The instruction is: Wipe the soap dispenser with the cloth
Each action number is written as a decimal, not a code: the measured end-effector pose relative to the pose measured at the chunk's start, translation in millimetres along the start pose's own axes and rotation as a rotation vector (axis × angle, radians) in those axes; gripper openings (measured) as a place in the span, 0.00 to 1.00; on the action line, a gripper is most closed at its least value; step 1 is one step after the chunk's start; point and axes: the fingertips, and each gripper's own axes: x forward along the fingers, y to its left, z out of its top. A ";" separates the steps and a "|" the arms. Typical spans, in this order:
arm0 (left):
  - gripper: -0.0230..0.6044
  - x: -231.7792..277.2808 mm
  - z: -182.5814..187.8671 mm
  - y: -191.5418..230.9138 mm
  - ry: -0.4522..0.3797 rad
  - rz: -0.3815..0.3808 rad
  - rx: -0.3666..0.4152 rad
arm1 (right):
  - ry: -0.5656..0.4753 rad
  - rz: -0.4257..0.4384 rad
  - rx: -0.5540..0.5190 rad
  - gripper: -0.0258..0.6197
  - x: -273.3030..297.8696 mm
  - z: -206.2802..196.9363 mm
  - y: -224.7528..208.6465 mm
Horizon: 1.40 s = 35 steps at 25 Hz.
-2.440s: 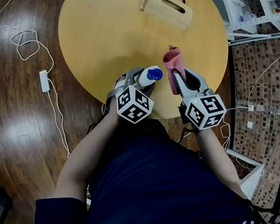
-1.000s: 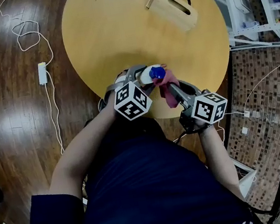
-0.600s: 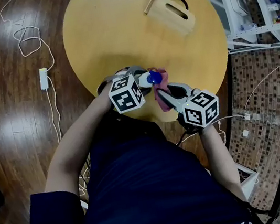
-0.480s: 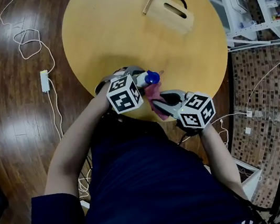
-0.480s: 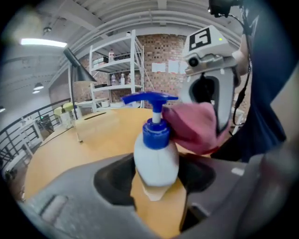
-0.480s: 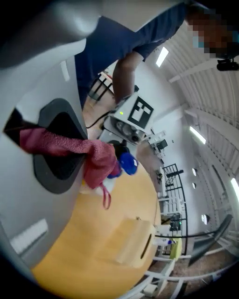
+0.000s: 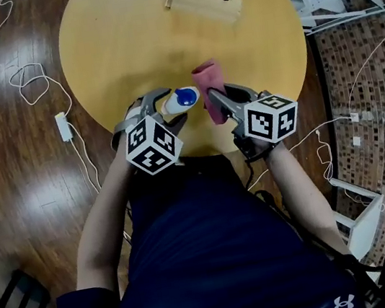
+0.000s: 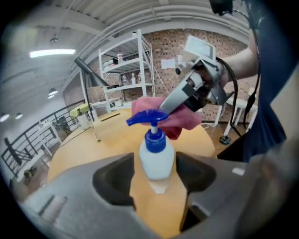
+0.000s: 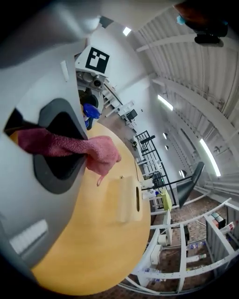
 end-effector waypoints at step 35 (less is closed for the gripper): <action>0.41 0.7 -9.7 -0.9 0.056 -0.154 0.261 | 0.083 -0.012 -0.090 0.16 50.2 -1.0 5.0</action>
